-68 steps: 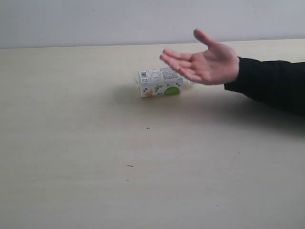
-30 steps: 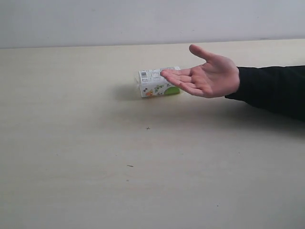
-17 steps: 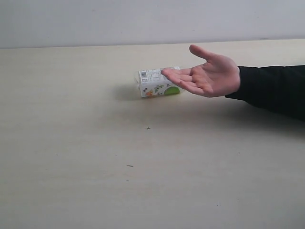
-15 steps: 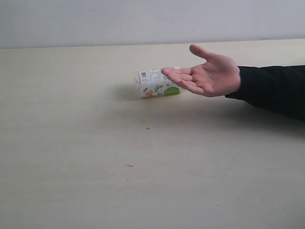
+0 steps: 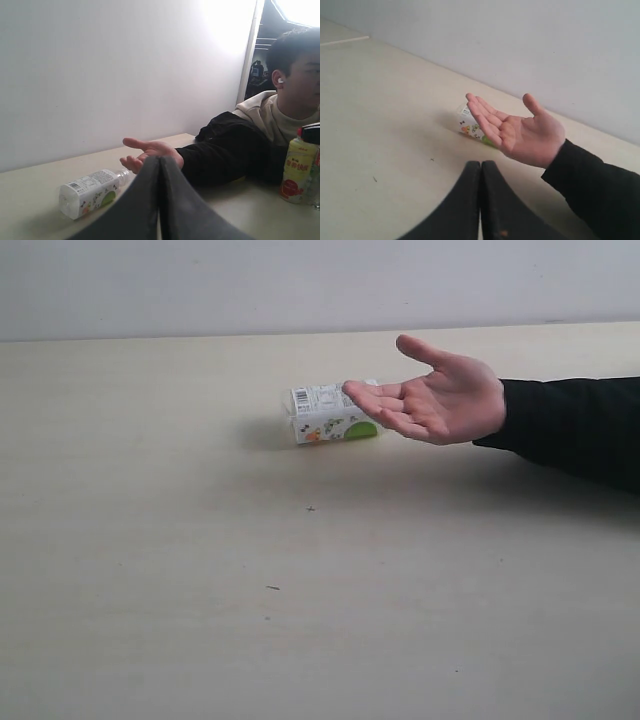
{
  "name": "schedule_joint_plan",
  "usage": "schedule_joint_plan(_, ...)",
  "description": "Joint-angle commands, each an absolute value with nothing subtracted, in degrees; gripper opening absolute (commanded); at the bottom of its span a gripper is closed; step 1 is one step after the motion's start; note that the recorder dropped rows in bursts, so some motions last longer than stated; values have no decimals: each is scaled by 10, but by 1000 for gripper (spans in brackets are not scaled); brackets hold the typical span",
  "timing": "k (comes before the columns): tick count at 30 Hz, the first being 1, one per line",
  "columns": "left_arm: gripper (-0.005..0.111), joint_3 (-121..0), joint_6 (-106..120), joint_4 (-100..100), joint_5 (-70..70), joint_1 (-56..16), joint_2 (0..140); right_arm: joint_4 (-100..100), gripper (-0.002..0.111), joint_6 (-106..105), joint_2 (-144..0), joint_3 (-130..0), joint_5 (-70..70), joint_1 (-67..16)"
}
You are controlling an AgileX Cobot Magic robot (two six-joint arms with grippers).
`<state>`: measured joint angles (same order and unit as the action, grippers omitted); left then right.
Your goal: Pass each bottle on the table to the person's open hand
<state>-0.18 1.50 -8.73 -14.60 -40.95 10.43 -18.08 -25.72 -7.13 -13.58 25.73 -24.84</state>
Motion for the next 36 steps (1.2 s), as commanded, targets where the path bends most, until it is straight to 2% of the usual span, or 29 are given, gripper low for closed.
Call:
schedule_joint_plan(1,0,0,13,-90,-147,-413,100,-197,0,-253,-73,-106,239,-247)
schedule_joint_plan(36,0,0,12,-90,-155,-413,100,-222,0,-253,-73,-105,231,-247)
